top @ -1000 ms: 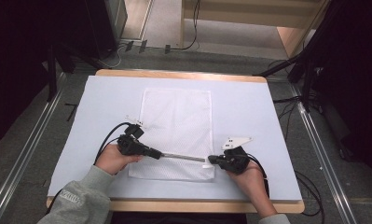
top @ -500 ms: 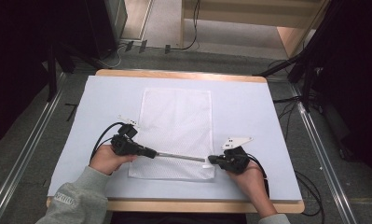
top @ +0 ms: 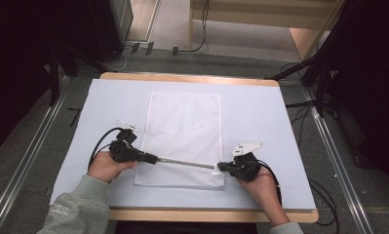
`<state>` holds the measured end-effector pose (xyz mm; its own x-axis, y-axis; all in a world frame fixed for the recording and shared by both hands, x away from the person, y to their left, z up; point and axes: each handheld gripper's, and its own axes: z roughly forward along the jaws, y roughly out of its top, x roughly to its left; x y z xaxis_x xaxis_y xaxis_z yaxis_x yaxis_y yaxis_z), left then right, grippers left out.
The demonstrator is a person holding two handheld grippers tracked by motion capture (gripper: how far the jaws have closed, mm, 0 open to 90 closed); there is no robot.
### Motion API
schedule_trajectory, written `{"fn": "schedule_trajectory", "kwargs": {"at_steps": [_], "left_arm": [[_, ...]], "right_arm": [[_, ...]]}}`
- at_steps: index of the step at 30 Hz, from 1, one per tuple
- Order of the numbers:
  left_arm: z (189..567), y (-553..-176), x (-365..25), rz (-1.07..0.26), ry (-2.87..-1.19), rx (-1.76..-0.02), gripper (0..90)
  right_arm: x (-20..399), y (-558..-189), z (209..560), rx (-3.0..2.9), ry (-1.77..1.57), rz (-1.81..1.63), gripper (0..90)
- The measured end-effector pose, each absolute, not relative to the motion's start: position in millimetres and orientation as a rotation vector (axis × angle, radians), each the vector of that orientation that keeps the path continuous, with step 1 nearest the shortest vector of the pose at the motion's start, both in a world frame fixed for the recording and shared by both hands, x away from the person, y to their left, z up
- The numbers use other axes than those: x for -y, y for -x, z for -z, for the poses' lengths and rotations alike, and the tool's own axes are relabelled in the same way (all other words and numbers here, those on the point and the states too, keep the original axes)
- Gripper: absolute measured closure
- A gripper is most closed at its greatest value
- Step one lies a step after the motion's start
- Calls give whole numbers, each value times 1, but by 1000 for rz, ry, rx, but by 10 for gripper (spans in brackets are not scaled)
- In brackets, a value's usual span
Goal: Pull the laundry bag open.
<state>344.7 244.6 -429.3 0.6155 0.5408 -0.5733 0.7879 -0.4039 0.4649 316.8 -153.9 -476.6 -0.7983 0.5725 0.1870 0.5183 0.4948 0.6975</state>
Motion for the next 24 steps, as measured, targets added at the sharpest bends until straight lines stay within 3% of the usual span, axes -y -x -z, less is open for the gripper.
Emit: {"fn": "schedule_trajectory", "kwargs": {"at_steps": [24], "left_arm": [[427, -339, -270, 410, -2094, -1083, 877]], "right_arm": [[155, -320, 476, -2678, -977, -1208, 900]]}}
